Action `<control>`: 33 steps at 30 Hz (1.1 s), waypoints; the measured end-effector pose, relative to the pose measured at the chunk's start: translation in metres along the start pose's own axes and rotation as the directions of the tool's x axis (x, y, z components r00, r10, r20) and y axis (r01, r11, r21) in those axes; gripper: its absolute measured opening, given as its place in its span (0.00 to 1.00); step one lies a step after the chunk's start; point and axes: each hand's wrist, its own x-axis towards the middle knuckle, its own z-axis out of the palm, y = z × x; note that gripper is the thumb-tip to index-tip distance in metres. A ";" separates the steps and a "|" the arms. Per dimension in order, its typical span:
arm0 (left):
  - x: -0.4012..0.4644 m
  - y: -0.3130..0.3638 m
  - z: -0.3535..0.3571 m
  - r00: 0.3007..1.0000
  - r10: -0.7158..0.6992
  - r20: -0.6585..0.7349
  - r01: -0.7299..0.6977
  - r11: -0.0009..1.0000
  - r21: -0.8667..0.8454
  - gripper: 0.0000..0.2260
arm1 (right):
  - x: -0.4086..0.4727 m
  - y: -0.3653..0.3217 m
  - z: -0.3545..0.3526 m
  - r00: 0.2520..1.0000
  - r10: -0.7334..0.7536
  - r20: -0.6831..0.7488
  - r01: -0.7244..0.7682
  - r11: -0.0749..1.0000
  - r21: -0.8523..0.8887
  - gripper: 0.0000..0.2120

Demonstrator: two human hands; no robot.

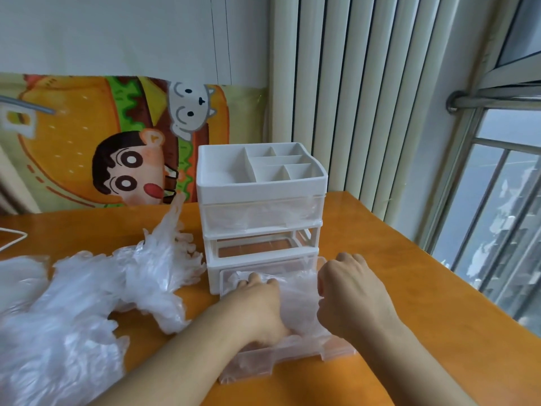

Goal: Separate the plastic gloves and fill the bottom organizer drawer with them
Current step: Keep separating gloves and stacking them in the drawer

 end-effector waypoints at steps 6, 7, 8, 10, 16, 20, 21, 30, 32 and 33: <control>0.006 -0.004 0.005 0.998 0.047 0.043 -0.047 0.999 0.000 0.32 | 0.003 -0.015 0.008 0.978 -0.147 0.147 0.093 0.942 0.324 0.24; 0.005 -0.003 0.003 0.998 0.042 0.047 -0.042 0.999 0.007 0.36 | 0.004 -0.016 0.009 0.954 -0.159 0.254 0.069 0.942 0.329 0.28; 0.004 -0.003 0.001 0.998 0.032 0.057 -0.034 0.999 0.027 0.39 | 0.006 -0.017 0.009 0.930 -0.165 0.330 0.058 0.948 0.312 0.31; 0.001 -0.004 -0.002 0.997 0.019 0.070 -0.024 0.997 0.068 0.44 | 0.008 -0.015 0.007 0.893 -0.163 0.420 0.039 0.957 0.288 0.38; -0.010 -0.009 -0.019 0.994 0.012 0.113 -0.029 0.989 0.146 0.52 | 0.014 -0.022 -0.004 0.812 -0.181 0.555 0.067 0.973 0.219 0.43; -0.007 -0.012 -0.016 0.994 0.028 0.106 -0.039 0.994 0.098 0.47 | 0.017 -0.032 0.001 0.814 -0.162 0.559 0.069 0.981 0.183 0.42; -0.005 -0.014 -0.016 0.993 0.037 0.114 -0.047 0.995 0.086 0.45 | 0.018 -0.034 0.004 0.812 -0.146 0.565 0.058 0.984 0.170 0.43; -0.027 -0.020 -0.018 0.981 0.157 -0.115 -0.180 0.957 -0.228 0.27 | 0.017 -0.028 0.016 0.871 -0.138 0.472 -0.018 0.950 0.311 0.43; -0.040 -0.028 -0.022 0.932 0.174 -0.317 -0.284 0.894 -0.345 0.18 | 0.010 -0.023 0.015 0.932 -0.105 0.347 -0.066 0.892 0.446 0.39; -0.047 -0.034 -0.027 0.895 0.163 -0.415 -0.340 0.852 -0.399 0.13 | 0.007 -0.018 0.014 0.962 -0.082 0.260 -0.060 0.867 0.496 0.32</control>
